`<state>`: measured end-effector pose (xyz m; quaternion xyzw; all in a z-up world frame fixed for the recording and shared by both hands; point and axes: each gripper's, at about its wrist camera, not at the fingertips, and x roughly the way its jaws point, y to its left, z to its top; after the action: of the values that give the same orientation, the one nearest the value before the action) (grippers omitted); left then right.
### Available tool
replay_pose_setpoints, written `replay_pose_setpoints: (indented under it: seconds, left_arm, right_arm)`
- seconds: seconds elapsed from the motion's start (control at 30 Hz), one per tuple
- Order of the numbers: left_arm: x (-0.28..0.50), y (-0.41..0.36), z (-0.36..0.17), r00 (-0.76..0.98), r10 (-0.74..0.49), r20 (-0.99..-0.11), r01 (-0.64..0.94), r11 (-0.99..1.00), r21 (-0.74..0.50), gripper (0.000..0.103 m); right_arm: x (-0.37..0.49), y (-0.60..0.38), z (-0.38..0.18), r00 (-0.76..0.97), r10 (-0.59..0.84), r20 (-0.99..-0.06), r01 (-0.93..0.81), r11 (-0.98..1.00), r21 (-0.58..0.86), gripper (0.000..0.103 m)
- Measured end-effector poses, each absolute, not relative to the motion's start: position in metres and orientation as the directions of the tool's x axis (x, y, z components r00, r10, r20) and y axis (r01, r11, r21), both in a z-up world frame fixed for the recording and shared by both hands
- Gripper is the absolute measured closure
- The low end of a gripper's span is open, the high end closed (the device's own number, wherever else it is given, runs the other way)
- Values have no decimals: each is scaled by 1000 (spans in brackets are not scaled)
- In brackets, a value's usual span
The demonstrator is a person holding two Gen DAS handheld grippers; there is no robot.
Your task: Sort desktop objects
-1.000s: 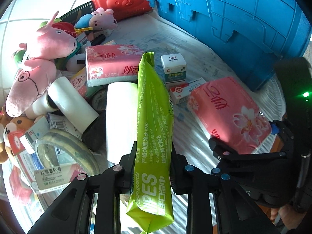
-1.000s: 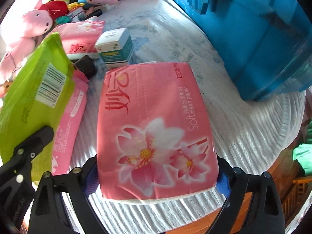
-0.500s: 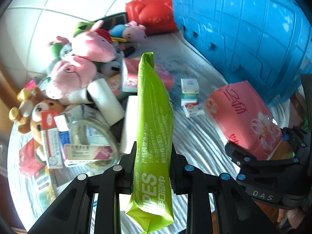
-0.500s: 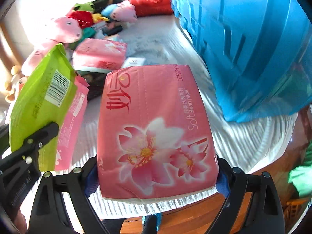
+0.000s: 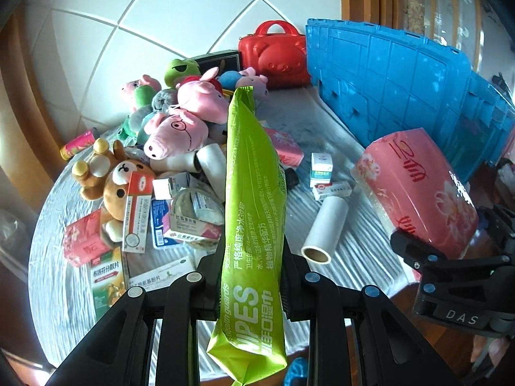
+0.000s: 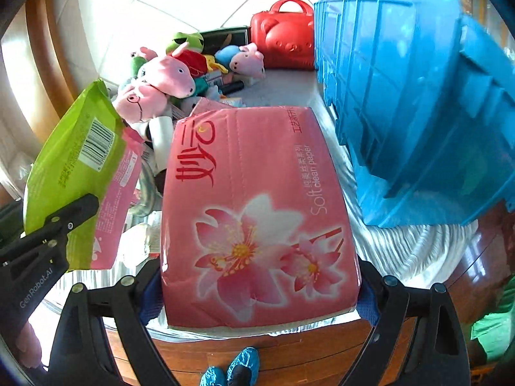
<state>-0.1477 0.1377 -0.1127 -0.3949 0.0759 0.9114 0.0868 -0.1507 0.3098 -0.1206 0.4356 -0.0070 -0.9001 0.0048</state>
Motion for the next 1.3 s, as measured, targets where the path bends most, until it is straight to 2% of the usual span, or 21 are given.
replay_pose_setpoints:
  seconds: [0.2, 0.53, 0.67, 0.9, 1.13, 1.3]
  left_arm:
    - [-117, 137, -110, -673, 128, -728, -256, -964, 67, 77]
    - [-100, 149, -121, -646, 128, -752, -278, -958, 75, 78]
    - [-104, 156, -130, -634, 112, -766, -264, -961, 79, 77]
    - [-110, 169, -145, -610, 83, -788, -241, -967, 85, 77]
    - [-122, 172, -156, -598, 28, -801, -172, -981, 94, 77]
    - [-130, 173, -162, -589, -6, -808, -118, -989, 94, 77]
  right_arm:
    - [-110, 307, -108, -648, 41, -760, -54, -999, -8, 10]
    - [-82, 324, -129, -589, 102, -802, -129, -991, -32, 10]
    - [-94, 339, -160, -522, 116, -845, -151, -988, -43, 10]
    - [-123, 355, -217, -438, -9, -899, -105, -993, 61, 10]
    - [-170, 338, -220, -478, -173, -861, 29, -983, 181, 10]
    - [-175, 339, -192, -549, -147, -823, 64, -989, 134, 10]
